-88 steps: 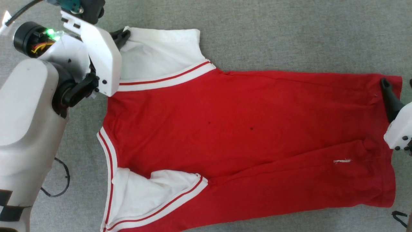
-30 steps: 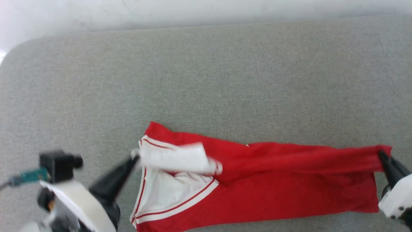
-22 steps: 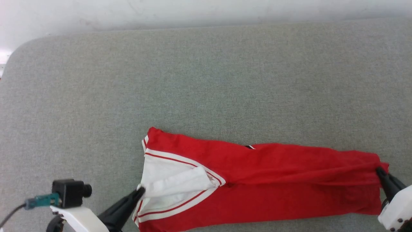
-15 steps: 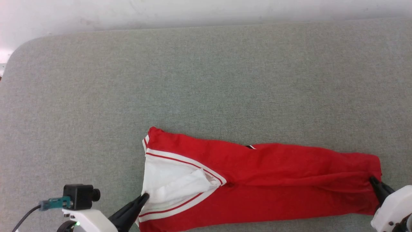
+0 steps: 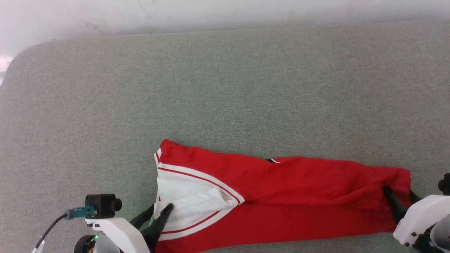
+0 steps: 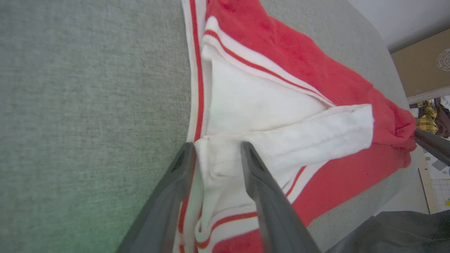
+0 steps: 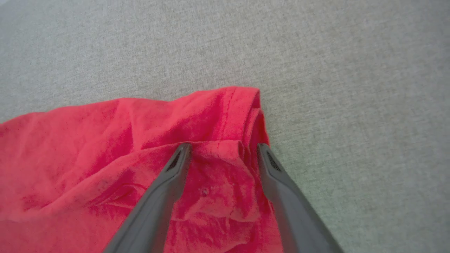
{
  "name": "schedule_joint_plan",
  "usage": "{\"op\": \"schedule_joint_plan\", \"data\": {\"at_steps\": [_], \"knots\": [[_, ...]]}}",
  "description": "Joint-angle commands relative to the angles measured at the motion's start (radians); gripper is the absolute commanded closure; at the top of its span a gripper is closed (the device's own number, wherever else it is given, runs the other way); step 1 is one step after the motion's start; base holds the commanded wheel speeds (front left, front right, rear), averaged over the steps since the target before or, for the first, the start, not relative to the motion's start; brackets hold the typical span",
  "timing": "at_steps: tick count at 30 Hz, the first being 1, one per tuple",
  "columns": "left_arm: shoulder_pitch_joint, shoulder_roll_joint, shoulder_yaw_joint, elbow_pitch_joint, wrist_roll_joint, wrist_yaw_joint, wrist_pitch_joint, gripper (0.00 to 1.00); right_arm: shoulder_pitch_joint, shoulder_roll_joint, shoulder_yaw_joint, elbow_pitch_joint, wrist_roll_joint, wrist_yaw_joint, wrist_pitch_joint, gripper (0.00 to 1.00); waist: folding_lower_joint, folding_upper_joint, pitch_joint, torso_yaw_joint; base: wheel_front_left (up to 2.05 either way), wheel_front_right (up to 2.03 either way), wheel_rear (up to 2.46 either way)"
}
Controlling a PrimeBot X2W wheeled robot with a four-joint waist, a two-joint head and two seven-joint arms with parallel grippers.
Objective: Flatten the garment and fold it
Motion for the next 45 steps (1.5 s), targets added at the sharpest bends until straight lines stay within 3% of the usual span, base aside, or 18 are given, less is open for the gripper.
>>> {"op": "schedule_joint_plan", "data": {"at_steps": [1, 7, 11, 15, 19, 23, 30, 35, 45], "knots": [[-0.019, -0.009, 0.001, 0.005, 0.008, -0.002, -0.012, 0.00, -0.010, 0.004, -0.005, -0.009, 0.002, -0.001, -0.009, 0.00, 0.0000, 0.0000, 0.000, 0.001, 0.00, 0.00, 0.00], [-0.010, -0.036, 0.057, -0.039, 0.019, 0.015, -0.128, 0.00, 0.026, 0.013, -0.033, -0.093, 0.030, -0.001, -0.020, 0.00, 0.0000, 0.0000, -0.002, 0.006, 0.00, 0.00, 0.00], [0.024, -0.036, 0.135, -0.112, 0.064, 0.072, -0.260, 0.00, 0.066, 0.018, -0.054, -0.162, 0.048, -0.001, -0.009, 0.00, 0.0000, 0.0000, -0.003, 0.006, 0.00, 0.00, 0.00], [0.050, -0.054, 0.234, -0.180, 0.184, 0.162, -0.429, 0.00, 0.099, 0.021, -0.078, -0.190, 0.060, -0.001, -0.006, 0.00, 0.0000, 0.0000, -0.010, 0.009, 0.00, 0.00, 0.00], [0.072, -0.115, 0.348, -0.267, 0.378, 0.211, -0.453, 0.00, 0.118, 0.022, -0.089, -0.163, 0.069, -0.001, -0.010, 0.00, 0.0000, 0.0000, -0.024, 0.019, 0.00, 0.00, 0.00], [0.124, -0.203, 0.409, -0.324, 0.561, 0.196, -0.454, 0.00, 0.109, 0.022, -0.093, -0.124, 0.045, -0.001, -0.020, 0.00, 0.0000, 0.0000, -0.041, 0.028, 0.00, 0.00, 0.00], [0.198, -0.330, 0.439, -0.308, 0.642, 0.116, -0.454, 0.00, 0.085, 0.022, -0.097, -0.054, 0.007, -0.001, -0.031, 0.00, 0.0000, 0.0000, -0.064, 0.058, 0.00, 0.00, 0.00], [0.207, -0.369, 0.467, -0.290, 0.663, 0.060, -0.454, 0.00, 0.066, 0.022, -0.098, -0.004, -0.016, -0.001, -0.033, 0.00, 0.0000, 0.0000, -0.064, 0.079, 0.00, 0.00, 0.00], [0.195, -0.391, 0.490, -0.264, 0.677, -0.007, -0.454, 0.00, 0.030, 0.016, -0.102, 0.071, -0.027, -0.001, -0.036, 0.00, 0.0000, 0.0000, -0.022, 0.101, 0.00, 0.00, 0.00]]}}
